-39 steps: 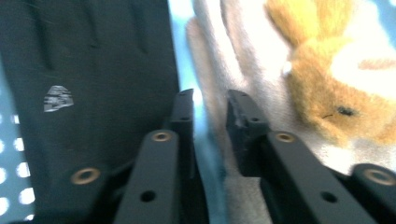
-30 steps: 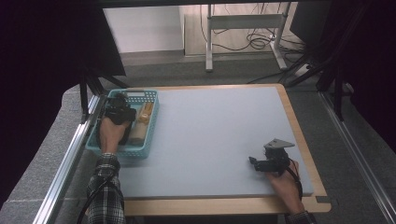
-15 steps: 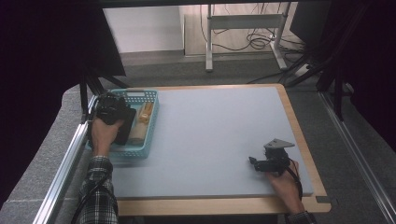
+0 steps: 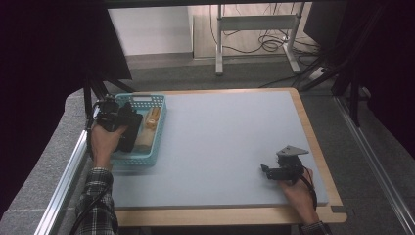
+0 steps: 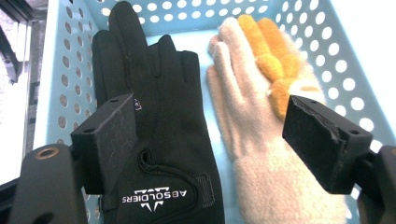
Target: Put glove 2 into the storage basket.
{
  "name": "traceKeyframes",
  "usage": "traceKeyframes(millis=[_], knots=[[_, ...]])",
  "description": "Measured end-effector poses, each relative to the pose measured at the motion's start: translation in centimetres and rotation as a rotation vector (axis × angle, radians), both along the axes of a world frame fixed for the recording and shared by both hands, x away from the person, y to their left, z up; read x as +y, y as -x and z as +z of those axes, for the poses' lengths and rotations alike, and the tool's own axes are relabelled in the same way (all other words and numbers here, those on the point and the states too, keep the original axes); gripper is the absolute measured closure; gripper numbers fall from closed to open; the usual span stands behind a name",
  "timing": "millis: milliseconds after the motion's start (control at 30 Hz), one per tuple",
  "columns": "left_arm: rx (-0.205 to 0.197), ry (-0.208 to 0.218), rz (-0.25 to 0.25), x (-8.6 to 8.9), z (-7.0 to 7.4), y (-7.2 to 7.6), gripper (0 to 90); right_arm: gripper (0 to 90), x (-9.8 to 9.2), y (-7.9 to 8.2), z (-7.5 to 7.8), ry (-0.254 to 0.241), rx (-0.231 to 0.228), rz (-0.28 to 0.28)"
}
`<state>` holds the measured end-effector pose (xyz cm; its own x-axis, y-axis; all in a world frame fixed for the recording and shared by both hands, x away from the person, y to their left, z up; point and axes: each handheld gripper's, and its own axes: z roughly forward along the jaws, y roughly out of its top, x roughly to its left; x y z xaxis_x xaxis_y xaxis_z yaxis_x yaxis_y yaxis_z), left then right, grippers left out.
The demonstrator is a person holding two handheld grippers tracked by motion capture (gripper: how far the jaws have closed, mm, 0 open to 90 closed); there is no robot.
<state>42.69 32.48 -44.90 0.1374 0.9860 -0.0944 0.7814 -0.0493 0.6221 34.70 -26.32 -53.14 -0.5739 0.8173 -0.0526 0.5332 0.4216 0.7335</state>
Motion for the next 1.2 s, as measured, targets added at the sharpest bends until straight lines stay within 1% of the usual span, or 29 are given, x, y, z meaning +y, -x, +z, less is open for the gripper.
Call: traceKeyframes(millis=[133, 333, 533, 667, 833, 967, 1100, 1200], knots=[[-0.011, 0.011, -0.006, 0.4, 0.3, 0.5, 14.4, 17.2, 0.0, 0.0, 0.0, 0.0, 0.0, 0.0], [-0.038, 0.048, -0.013, 0.7, 0.5, 1.3, 11.8, 17.2, 0.0, 0.0, 0.0, 0.0, 0.0, 0.0], [-0.061, 0.069, -0.036, 0.8, 0.9, 2.0, 9.4, 17.3, 0.0, 0.0, 0.0, 0.001, 0.0, 0.0], [-0.071, 0.063, -0.046, 0.5, 1.2, 2.3, 8.2, 17.3, 0.0, 0.0, 0.0, 0.001, 0.0, 0.0], [-0.087, 0.04, -0.062, 0.2, 1.5, 2.8, 7.2, 17.2, 0.0, 0.0, 0.0, 0.001, 0.0, 0.0], [-0.098, 0.037, -0.072, 0.0, 1.6, 3.1, 6.1, 17.2, 0.0, 0.0, 0.0, 0.001, 0.0, 0.0], [-0.107, 0.049, -0.078, -0.2, 1.8, 3.5, 5.2, 17.2, 0.0, 0.0, 0.0, 0.001, 0.0, 0.0], [-0.114, 0.049, -0.088, -0.4, 1.9, 3.8, 5.2, 17.2, 0.0, 0.0, 0.0, 0.001, 0.0, 0.0]])
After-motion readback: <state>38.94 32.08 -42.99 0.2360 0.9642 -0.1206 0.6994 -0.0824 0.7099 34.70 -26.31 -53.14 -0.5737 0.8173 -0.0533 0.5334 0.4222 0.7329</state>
